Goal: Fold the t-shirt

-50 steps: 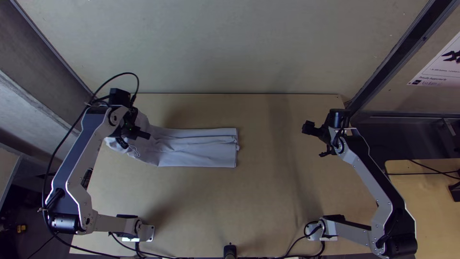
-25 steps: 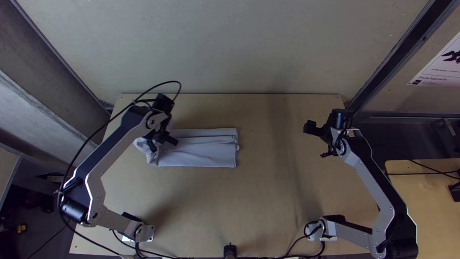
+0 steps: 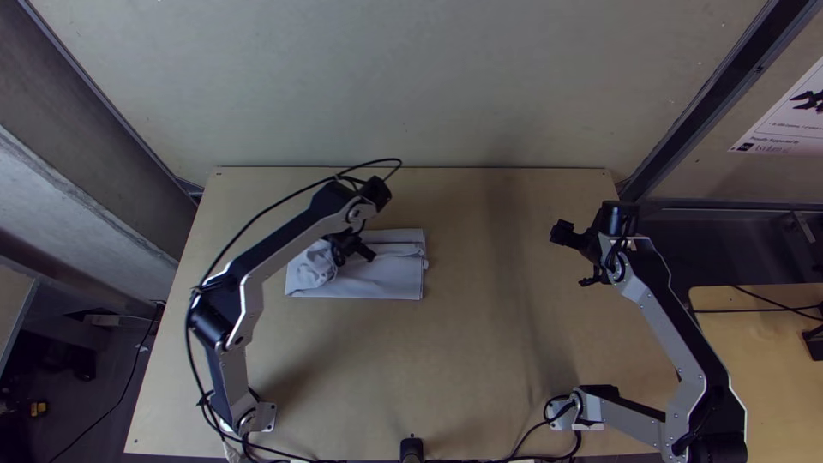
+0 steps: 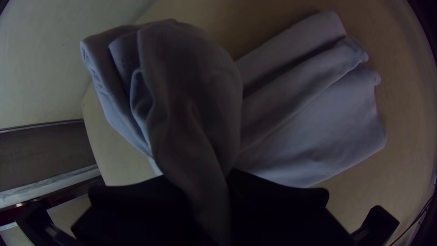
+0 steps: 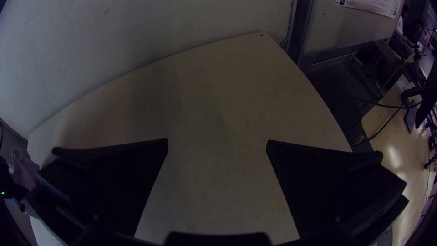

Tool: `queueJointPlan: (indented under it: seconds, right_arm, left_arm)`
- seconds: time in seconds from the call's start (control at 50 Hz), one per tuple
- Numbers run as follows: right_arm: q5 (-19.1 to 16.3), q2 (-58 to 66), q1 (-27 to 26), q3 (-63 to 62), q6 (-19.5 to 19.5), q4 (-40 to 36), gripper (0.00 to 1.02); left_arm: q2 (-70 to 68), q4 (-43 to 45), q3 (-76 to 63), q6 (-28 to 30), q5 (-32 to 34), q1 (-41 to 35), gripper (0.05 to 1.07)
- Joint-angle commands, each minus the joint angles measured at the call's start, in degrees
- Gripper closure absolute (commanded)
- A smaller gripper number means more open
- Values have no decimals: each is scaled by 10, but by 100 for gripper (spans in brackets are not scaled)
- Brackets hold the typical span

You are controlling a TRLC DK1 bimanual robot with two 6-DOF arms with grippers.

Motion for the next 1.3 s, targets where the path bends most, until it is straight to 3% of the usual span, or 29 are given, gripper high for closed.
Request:
queueJointPlan:
  seconds: [0.0,0.44,0.5,0.54,0.58,0.6,0.62,0.76,0.9,1.02,1.28]
  right_arm:
    - [-1,-11,-6,-20,-2,5,3]
    - [-1,22,-10,-37,-1,27,3]
    - [-1,29,-10,-41,-1,28,3]
    - [-1,33,-10,-44,-1,30,3]
    - [0,37,-11,-49,-1,32,3]
    - [0,38,-11,-50,-2,33,3]
    - [0,39,-11,-53,-2,34,3]
    - [0,48,-20,-70,-6,48,3]
    - [0,50,-28,-71,-10,49,3]
    - [0,40,-33,-65,-17,49,3]
    - [0,21,-33,-38,-43,59,3]
  left_arm:
    - [36,-17,41,-28,-9,-22,104]
    - [135,-27,139,-34,6,-86,101]
    - [154,-27,166,-33,33,-91,90]
    - [170,-27,194,-37,53,-97,75]
    - [185,-27,219,-40,75,-102,41]
    - [193,-25,231,-40,90,-105,17]
    - [199,-23,241,-42,98,-109,7]
    - [221,73,261,-46,129,-124,9]
    - [217,155,267,-77,267,-123,9]
    - [210,180,283,-106,335,-121,9]
    - [175,155,275,-98,357,-111,9]
